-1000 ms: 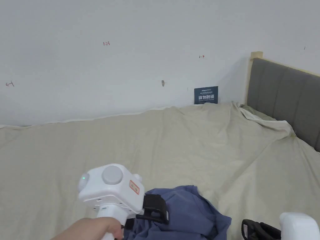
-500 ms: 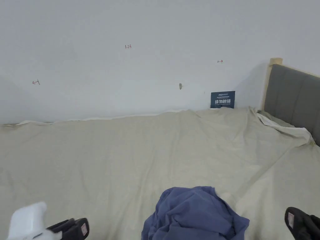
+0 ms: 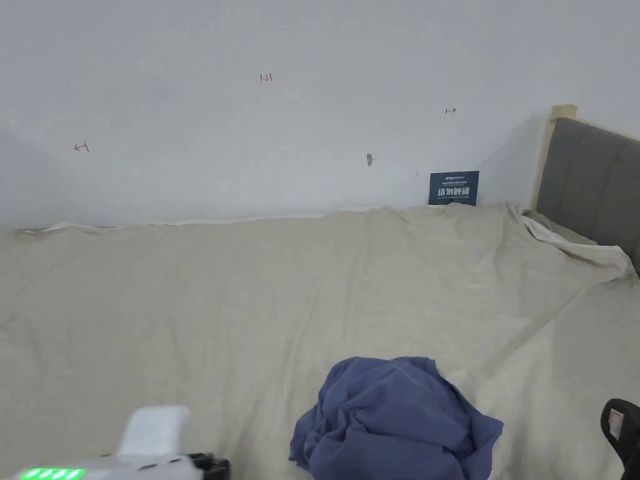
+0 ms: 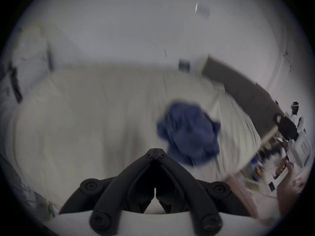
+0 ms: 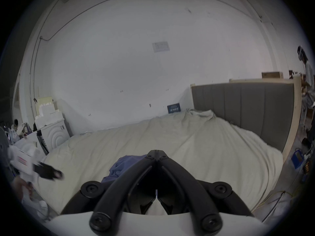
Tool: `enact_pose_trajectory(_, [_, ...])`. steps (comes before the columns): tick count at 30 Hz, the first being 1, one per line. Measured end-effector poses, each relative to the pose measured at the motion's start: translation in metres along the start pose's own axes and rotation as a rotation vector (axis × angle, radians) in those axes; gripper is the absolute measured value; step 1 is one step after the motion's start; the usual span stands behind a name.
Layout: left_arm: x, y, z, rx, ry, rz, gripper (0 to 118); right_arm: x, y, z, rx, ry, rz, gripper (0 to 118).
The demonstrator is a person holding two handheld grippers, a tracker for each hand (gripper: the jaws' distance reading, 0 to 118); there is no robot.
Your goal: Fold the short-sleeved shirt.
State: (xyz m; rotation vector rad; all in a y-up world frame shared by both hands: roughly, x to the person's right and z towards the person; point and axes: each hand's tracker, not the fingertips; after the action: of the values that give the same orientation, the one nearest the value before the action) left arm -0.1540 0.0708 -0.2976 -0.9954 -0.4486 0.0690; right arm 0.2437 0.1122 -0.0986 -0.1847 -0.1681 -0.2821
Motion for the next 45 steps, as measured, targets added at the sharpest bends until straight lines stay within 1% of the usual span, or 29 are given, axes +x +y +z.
enact_pose_trajectory(2, [0.004, 0.004, -0.047, -0.134, 0.005, -0.006, 0, 0.000, -0.003, -0.006, -0.034, 0.024, 0.000, 0])
enact_pose_trajectory(3, [0.025, -0.001, -0.055, -0.190, 0.006, -0.003, 1, -0.001, -0.006, -0.009, -0.047, 0.020, 0.015, 0])
enact_pose_trajectory(4, [0.031, 0.000, -0.069, -0.201, 0.052, -0.025, 14, -0.003, -0.009, -0.011, -0.064, 0.020, 0.035, 0])
enact_pose_trajectory(5, [0.034, 0.001, -0.082, -0.210, 0.051, -0.024, 56, -0.005, -0.012, -0.012, -0.074, 0.019, 0.058, 0])
enact_pose_trajectory(6, [0.038, 0.000, -0.095, -0.236, 0.057, -0.009, 88, -0.007, -0.016, -0.014, -0.084, 0.023, 0.072, 0])
enact_pose_trajectory(7, [0.034, -0.002, -0.108, -0.264, 0.033, 0.036, 105, -0.008, -0.019, -0.015, -0.093, 0.031, 0.083, 0])
enact_pose_trajectory(8, [0.035, -0.004, -0.120, -0.283, -0.018, 0.091, 107, -0.009, -0.022, -0.016, -0.103, 0.041, 0.088, 0])
enact_pose_trajectory(10, [0.039, -0.004, -0.132, -0.301, -0.055, 0.169, 107, -0.012, -0.025, -0.018, -0.124, 0.057, 0.094, 0])
enact_pose_trajectory(12, [0.033, 0.008, -0.159, -0.336, -0.062, 0.162, 107, -0.014, -0.028, -0.021, -0.149, 0.071, 0.098, 0])
enact_pose_trajectory(14, [0.036, 0.013, -0.171, -0.364, 0.055, 0.086, 107, -0.013, -0.032, -0.025, -0.171, 0.076, 0.101, 0])
enact_pose_trajectory(16, [0.058, 0.013, -0.167, -0.360, 0.096, 0.022, 107, -0.012, -0.035, -0.027, -0.184, 0.082, 0.096, 0])
enact_pose_trajectory(19, [0.081, 0.019, -0.174, -0.344, 0.190, -0.142, 107, -0.010, -0.040, -0.030, -0.203, 0.081, 0.087, 0])
enact_pose_trajectory(20, [0.089, 0.019, -0.173, -0.318, 0.197, -0.208, 103, -0.009, -0.042, -0.032, -0.213, 0.080, 0.086, 0])
enact_pose_trajectory(21, [0.095, 0.018, -0.168, -0.285, 0.178, -0.256, 89, -0.009, -0.043, -0.033, -0.222, 0.078, 0.084, 0])
enact_pose_trajectory(22, [0.102, 0.017, -0.164, -0.265, 0.156, -0.293, 64, -0.008, -0.045, -0.034, -0.230, 0.075, 0.080, 0])
enact_pose_trajectory(23, [0.109, 0.016, -0.162, -0.242, 0.180, -0.321, 22, -0.007, -0.046, -0.035, -0.237, 0.071, 0.078, 0])
enact_pose_trajectory(24, [0.113, 0.014, -0.159, -0.206, 0.279, -0.367, 7, -0.006, -0.046, -0.037, -0.241, 0.066, 0.078, 0])
enact_pose_trajectory(25, [0.112, 0.013, -0.159, -0.204, 0.286, -0.406, 7, -0.005, -0.047, -0.038, -0.244, 0.060, 0.078, 0])
enact_pose_trajectory(26, [0.109, 0.011, -0.161, -0.224, 0.232, -0.414, 7, -0.003, -0.047, -0.039, -0.242, 0.058, 0.076, 0])
enact_pose_trajectory(28, [0.097, 0.010, -0.165, -0.247, 0.212, -0.364, 7, 0.002, -0.044, -0.044, -0.241, 0.055, 0.069, 0])
enact_pose_trajectory(31, [0.080, 0.015, -0.157, -0.214, 0.116, -0.191, 7, 0.017, -0.025, -0.074, -0.267, 0.084, 0.026, 0])
enact_pose_trajectory(34, [0.071, 0.014, -0.142, -0.170, 0.081, -0.134, 7, 0.035, 0.001, -0.145, -0.455, 0.100, 0.025, 0])
enact_pose_trajectory(35, [0.069, 0.012, -0.137, -0.161, 0.076, -0.129, 7, 0.039, 0.006, -0.173, -0.571, 0.080, 0.061, 0])
enact_pose_trajectory(37, [0.066, 0.010, -0.131, -0.145, 0.064, -0.108, 7, 0.049, 0.003, -0.222, -0.752, 0.077, 0.037, 0])
enact_pose_trajectory(38, [0.065, 0.008, -0.129, -0.140, 0.043, -0.087, 7, 0.055, -0.001, -0.245, -0.862, 0.073, 0.004, 20])
enact_pose_trajectory(39, [0.063, 0.006, -0.129, -0.141, 0.031, -0.070, 7, 0.059, -0.006, -0.261, -0.892, 0.040, -0.031, 55])
enact_pose_trajectory(40, [0.062, 0.005, -0.129, -0.144, 0.028, -0.066, 7, 0.061, -0.011, -0.273, -0.920, 0.038, -0.050, 83])
enact_pose_trajectory(42, [0.061, 0.002, -0.127, -0.136, 0.020, -0.061, 7, 0.068, -0.024, -0.297, -0.965, 0.026, -0.115, 85])
enact_pose_trajectory(45, [0.064, 0.000, -0.127, -0.127, 0.013, -0.047, 7, 0.068, -0.032, -0.323, -0.957, -0.043, -0.112, 85])
